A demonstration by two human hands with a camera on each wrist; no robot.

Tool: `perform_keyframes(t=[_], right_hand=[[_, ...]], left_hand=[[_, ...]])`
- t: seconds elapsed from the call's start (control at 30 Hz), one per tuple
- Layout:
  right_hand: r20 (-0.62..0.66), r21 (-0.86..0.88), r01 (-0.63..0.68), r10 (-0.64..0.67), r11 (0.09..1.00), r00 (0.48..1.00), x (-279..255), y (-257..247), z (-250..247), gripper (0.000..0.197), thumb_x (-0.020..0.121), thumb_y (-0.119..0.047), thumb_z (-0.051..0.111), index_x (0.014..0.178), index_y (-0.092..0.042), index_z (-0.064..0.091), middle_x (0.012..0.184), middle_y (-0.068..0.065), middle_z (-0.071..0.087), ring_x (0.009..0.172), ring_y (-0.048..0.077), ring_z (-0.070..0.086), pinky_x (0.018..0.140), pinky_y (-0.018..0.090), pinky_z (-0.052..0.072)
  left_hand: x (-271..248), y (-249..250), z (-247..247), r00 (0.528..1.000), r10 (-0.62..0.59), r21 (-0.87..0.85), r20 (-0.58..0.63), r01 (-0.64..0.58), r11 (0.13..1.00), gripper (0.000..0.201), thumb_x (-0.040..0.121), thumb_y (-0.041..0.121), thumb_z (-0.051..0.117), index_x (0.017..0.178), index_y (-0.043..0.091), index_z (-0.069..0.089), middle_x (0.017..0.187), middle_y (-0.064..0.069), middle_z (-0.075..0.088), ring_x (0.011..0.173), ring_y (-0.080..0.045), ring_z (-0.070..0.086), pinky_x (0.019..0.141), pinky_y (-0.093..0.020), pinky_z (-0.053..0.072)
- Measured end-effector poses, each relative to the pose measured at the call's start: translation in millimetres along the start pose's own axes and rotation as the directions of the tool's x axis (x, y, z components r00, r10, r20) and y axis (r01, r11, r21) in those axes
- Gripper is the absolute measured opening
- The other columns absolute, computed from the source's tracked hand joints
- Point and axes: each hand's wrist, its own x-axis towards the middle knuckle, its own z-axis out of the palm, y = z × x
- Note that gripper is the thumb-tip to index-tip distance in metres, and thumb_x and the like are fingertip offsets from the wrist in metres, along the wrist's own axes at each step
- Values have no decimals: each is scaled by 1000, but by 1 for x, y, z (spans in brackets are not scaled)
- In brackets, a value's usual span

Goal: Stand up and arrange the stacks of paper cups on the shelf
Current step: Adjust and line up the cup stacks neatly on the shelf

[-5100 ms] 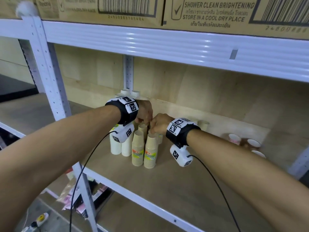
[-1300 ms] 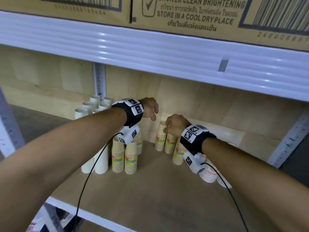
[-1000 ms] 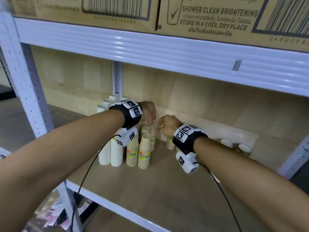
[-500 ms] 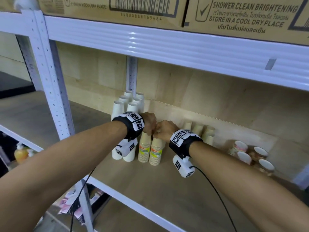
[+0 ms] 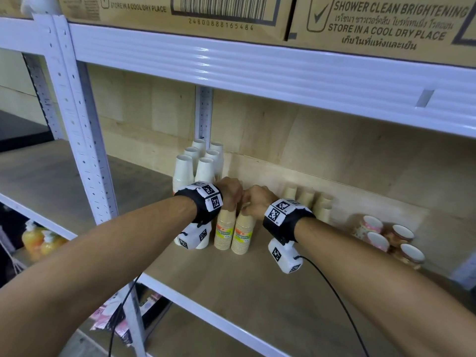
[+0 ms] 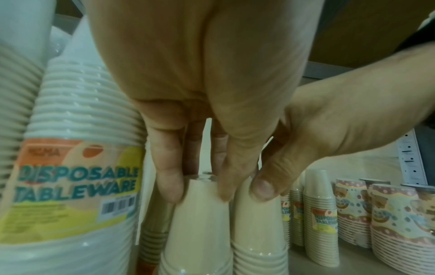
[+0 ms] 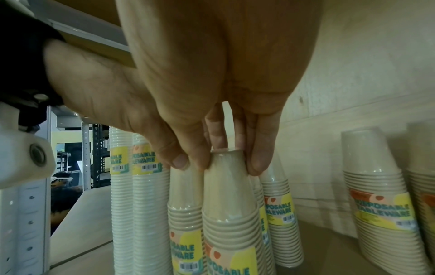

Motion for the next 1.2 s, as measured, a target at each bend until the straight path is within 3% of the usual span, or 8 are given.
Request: perform_keyframes(t=[0.2, 0.33, 0.47, 0.67, 0.8, 0.93, 1.1, 1.2], right_hand=[[-30, 15, -4, 4, 1000, 1000, -9, 9, -8, 27, 78, -15, 74, 104, -9, 73, 107, 8, 70, 97, 24, 65, 78, 29, 53], [-36, 8, -39, 39, 999, 999, -15, 18, -17, 29, 78, -17, 75, 106, -10, 71, 107, 6, 68, 92, 20, 63, 72, 27, 50], [-47, 9, -79, 79, 997, 996, -22, 32, -31, 29, 80, -19, 74, 107, -10, 69, 97, 2, 60, 87, 18, 58, 69, 24, 43], [-79, -32, -164, 161, 986, 984, -25, 57, -48, 34, 77, -24, 77, 108, -13, 70, 108, 7, 67, 97, 23, 64, 68, 24, 44], [-111, -61, -212, 204, 975, 973, -27, 72, -57, 36, 79, -24, 76, 112, -12, 69, 106, 6, 62, 102, 25, 63, 70, 23, 42], [-127, -77, -233, 222, 969, 967, -24, 89, -62, 35, 79, -23, 74, 111, -9, 70, 113, 10, 65, 104, 26, 61, 82, 30, 52], [-143, -80, -264, 251, 961, 957, -18, 106, -66, 28, 78, -20, 72, 104, -11, 71, 107, 10, 66, 98, 26, 64, 75, 28, 52], [-154, -69, -270, 257, 960, 954, -14, 116, -67, 32, 80, -20, 71, 111, -11, 69, 111, 9, 64, 99, 26, 63, 78, 29, 52]], left_hand=[[2, 9, -5, 1000, 8, -13, 24, -7, 1000, 30, 85, 6, 65, 115, 4, 67, 116, -12, 67, 105, -25, 64, 74, -27, 48], [7, 17, -13, 998, 28, -76, 59, -23, 997, 30, 83, 4, 66, 114, 2, 67, 115, -14, 67, 89, -19, 58, 59, -22, 45], [18, 25, -17, 997, 62, -154, 44, -54, 987, 30, 78, 6, 72, 109, 7, 70, 110, -8, 68, 92, -20, 60, 72, -29, 51], [38, 47, -20, 995, 97, -198, 10, -93, 976, 29, 74, 7, 74, 103, 11, 71, 104, -5, 68, 98, -23, 65, 85, -35, 57], [50, 62, -19, 994, 108, -192, -6, -108, 975, 27, 76, 7, 73, 103, 13, 71, 104, -4, 68, 98, -22, 65, 81, -30, 57], [64, 75, -17, 994, 112, -212, -22, -114, 971, 27, 79, 4, 72, 104, 14, 70, 106, -4, 67, 97, -20, 64, 71, -22, 48], [80, 85, -12, 991, 121, -217, -53, -130, 968, 29, 80, 5, 72, 108, 12, 71, 108, -4, 66, 100, -23, 64, 76, -25, 52], [92, 90, -9, 989, 137, -217, -62, -147, 965, 28, 79, 4, 72, 107, 12, 72, 110, -8, 68, 99, -24, 65, 79, -28, 55]])
